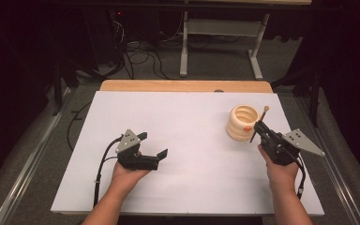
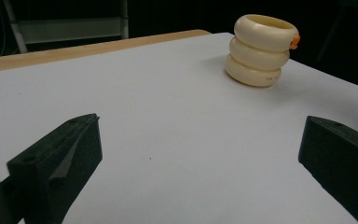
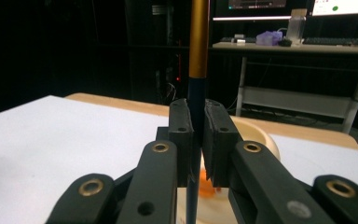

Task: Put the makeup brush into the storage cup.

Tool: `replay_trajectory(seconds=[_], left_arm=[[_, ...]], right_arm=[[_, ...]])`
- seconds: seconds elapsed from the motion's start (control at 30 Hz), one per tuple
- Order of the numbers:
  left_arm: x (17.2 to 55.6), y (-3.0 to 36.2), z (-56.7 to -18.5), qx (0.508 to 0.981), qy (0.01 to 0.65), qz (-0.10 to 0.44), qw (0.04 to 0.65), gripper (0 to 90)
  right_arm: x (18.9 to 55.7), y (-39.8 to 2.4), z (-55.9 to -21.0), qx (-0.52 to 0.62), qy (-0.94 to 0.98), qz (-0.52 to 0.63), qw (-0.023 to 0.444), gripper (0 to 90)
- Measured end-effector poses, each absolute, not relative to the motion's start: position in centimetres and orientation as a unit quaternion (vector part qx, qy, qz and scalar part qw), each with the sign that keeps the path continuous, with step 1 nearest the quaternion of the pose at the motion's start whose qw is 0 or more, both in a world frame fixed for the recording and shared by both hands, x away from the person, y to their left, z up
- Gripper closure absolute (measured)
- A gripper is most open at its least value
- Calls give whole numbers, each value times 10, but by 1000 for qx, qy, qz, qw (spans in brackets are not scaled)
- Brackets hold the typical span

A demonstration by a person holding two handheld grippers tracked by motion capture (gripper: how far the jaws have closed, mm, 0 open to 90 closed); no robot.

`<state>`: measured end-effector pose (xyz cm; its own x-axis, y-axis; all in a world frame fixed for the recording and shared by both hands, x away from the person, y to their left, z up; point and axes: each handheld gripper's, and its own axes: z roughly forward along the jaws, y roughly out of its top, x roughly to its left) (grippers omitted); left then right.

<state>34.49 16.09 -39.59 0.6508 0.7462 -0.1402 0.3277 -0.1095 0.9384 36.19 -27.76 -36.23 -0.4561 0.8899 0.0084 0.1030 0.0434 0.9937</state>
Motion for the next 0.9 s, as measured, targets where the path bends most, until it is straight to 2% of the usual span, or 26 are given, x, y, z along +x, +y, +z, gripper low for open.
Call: replay_trajectory(seconds=[0.47,0.9], left_arm=[[345,162,-395,717,373,187,559,2],[345,163,-394,715,372,188,561,1]], right_arm=[[380,-254,-322,373,627,577,367,854],[403,-257,-327,389,627,558,380,854]])
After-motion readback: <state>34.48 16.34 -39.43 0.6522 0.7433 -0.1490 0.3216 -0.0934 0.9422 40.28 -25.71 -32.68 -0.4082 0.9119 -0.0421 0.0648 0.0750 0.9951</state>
